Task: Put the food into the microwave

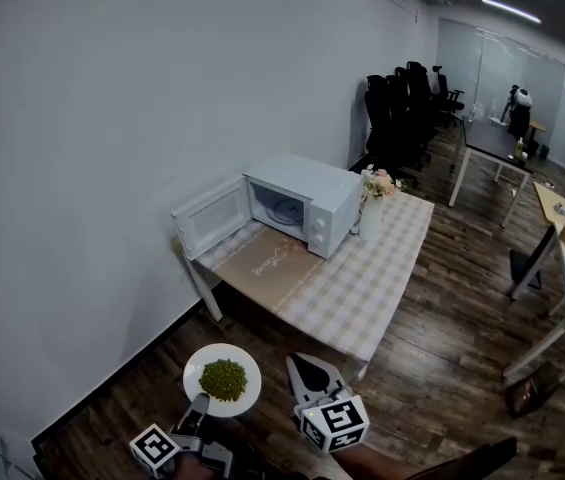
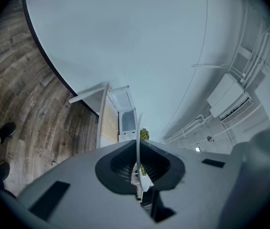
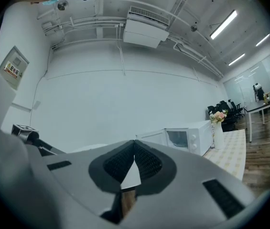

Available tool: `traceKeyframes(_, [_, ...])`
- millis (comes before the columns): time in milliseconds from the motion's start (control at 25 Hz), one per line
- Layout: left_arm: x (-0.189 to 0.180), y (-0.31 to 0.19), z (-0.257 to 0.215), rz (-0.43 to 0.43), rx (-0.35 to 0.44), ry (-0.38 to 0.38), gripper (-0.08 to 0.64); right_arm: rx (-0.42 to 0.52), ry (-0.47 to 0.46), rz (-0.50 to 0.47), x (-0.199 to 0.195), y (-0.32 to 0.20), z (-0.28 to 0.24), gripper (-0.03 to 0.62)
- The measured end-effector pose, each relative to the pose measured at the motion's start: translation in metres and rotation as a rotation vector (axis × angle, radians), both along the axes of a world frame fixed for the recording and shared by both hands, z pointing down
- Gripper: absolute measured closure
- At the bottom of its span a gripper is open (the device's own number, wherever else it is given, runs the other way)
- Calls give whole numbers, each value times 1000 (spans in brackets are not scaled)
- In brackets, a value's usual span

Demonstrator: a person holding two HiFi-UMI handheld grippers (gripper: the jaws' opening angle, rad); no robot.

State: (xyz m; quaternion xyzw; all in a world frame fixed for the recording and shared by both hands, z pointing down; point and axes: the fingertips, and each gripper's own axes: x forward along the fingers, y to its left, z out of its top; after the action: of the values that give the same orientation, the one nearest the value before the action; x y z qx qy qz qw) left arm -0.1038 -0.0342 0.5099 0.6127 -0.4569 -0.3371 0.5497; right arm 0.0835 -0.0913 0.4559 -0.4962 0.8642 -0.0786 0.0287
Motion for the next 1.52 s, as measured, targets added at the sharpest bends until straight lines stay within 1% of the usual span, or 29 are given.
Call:
traceKeyframes(120, [-12, -20, -4, 21, 1, 5, 537, -3, -18, 23, -9, -17, -5, 584])
traceKeyframes(200, [-23, -36, -9, 32, 21, 6, 537, 21, -24, 26, -20, -29, -11, 584])
traceKeyframes(320, [-34, -59, -10, 51, 39, 12, 537, 51, 1, 43, -31, -46, -17, 584])
traceKeyframes(440, [-45, -80, -8, 69, 32, 14, 537, 34, 23, 63, -41, -66, -14, 584])
traceKeyframes(600, [-56, -103, -14, 95, 48, 32, 535, -11, -2, 58, -60, -82, -13, 584])
traceKeyframes(680, [-61, -113, -15, 112, 47, 38, 535, -5, -2, 52, -70, -88, -19, 584])
traceKeyframes(800, [-69, -131, -10, 142, 44, 42, 535, 2, 21, 69, -81, -102, -17, 584])
traceKeyframes(1040, [-83, -163, -5, 196, 45, 41, 535, -7, 24, 120, -95, -125, -8, 584])
traceKeyframes(1160, [-87, -177, -2, 232, 55, 40, 535, 4, 36, 144, -101, -132, -4, 584])
traceKeyframes(1320, [-90, -190, -2, 273, 59, 56, 535, -11, 34, 195, -102, -138, -1, 584])
traceKeyframes(1520, [-91, -202, -3, 293, 67, 82, 535, -15, 54, 233, -98, -145, -4, 584])
